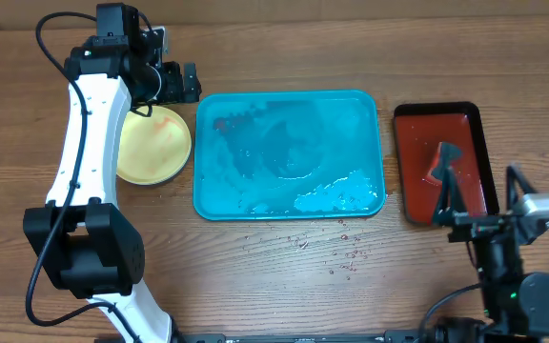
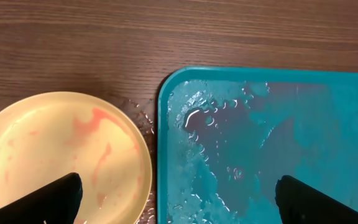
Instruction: Clean dirty plates on tray and stack at the side
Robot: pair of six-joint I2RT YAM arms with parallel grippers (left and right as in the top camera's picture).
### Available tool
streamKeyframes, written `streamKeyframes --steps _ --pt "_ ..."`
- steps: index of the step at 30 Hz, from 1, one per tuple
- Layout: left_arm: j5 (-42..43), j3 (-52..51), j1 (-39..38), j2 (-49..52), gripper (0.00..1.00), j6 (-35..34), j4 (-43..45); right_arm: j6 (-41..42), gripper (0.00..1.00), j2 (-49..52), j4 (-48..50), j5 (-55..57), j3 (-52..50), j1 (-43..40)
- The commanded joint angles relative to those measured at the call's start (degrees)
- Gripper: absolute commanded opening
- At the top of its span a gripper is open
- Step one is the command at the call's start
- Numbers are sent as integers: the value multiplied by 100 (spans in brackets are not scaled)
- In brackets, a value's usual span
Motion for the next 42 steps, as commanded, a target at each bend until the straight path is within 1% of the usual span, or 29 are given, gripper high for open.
streamKeyframes --steps 1,6,15,20,26,42 --pt "-15 146 -11 -116 100 63 7 0 100 -562 291 52 -662 50" --pt "-17 146 -11 -116 100 63 7 0 100 -1113 542 55 -1327 50" --pt "-17 146 -11 -116 100 63 7 -2 100 -1126 1069 57 -1939 50" --pt "-15 146 -11 -116 100 63 7 4 100 -1126 726 87 -1950 50" --pt "-15 146 -11 -116 100 63 7 2 100 -1126 162 -267 -1950 50" --pt "-15 146 -11 -116 100 63 7 0 100 -1115 188 -249 -1947 50"
